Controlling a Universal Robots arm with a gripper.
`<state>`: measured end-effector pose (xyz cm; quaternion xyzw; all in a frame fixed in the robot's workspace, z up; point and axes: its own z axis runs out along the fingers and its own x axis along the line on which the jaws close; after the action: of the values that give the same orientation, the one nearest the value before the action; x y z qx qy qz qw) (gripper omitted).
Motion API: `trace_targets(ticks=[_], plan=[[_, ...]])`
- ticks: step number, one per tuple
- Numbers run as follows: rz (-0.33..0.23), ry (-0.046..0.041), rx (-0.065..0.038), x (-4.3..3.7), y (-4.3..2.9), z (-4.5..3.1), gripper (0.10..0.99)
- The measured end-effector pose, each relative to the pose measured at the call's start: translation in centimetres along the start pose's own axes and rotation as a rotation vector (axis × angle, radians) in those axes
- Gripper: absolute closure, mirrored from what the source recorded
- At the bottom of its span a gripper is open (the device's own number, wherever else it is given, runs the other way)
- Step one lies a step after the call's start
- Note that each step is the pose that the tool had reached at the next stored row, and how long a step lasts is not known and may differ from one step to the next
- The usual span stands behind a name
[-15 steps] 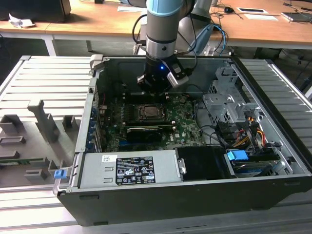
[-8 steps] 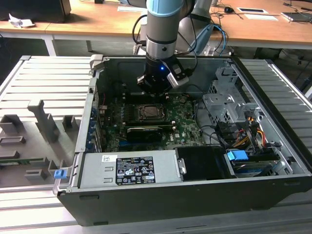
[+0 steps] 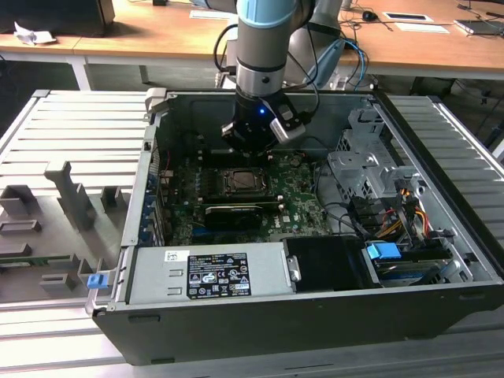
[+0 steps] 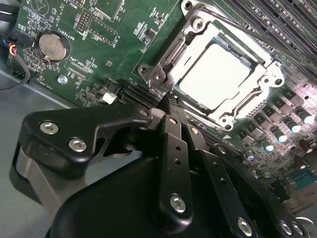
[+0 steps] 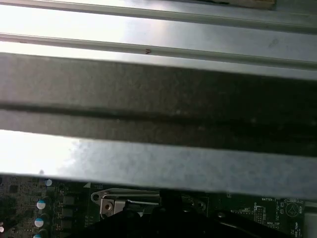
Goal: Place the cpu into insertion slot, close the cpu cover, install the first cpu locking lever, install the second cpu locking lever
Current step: 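Install the second cpu locking lever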
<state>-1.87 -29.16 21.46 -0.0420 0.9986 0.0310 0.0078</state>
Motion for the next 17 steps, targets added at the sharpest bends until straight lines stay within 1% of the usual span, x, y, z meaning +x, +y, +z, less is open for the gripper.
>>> trace_targets(ticks=[9,14,15,16,17], plan=[[0.0,0.0001,0.0,0.05,-0.6,-0.04,0.98],[0.0,0.0001,0.001,0.1,-1.14,-0.12,0.98],[0.0,0.0003,0.002,0.09,-1.13,-0.23,0.98],[0.0,0.0004,0.003,0.08,-1.11,-0.51,0.98],[0.0,0.0003,0.003,0.08,-1.08,-1.01,0.98]])
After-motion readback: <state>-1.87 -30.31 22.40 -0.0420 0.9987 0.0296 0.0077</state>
